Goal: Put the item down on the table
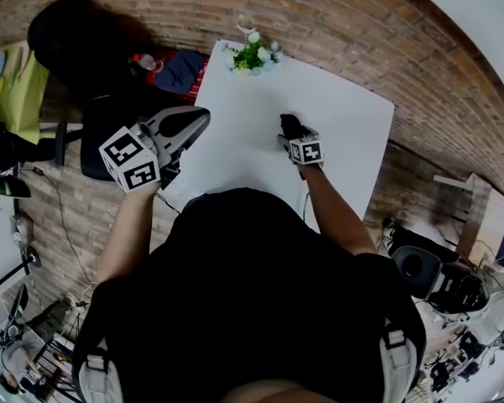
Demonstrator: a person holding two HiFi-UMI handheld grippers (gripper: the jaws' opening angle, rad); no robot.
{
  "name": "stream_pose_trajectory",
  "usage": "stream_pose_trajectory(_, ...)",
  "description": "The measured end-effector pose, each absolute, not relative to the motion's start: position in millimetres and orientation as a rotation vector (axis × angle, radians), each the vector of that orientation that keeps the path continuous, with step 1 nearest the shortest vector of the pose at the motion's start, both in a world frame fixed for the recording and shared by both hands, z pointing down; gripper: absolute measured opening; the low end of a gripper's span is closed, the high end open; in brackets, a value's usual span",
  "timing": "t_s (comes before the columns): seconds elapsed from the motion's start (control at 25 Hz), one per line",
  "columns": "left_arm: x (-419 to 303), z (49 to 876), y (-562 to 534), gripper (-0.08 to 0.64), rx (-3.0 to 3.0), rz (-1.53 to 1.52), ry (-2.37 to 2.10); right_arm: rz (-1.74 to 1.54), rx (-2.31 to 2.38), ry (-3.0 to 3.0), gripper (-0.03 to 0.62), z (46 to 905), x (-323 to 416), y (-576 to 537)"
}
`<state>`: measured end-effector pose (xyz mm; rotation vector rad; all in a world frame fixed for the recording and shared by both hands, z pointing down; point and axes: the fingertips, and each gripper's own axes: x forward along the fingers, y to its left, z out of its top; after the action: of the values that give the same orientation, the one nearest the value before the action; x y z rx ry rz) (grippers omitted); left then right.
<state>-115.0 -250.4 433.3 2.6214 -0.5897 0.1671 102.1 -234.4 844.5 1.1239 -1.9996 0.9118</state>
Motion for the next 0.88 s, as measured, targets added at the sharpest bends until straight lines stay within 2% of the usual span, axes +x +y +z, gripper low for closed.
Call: stream_pose_trajectory(0.88, -95, 422, -227, 0.012, 2.660, 0.130, -0.517, 0.870, 1.248, -2.131, 0.380, 767, 108, -227)
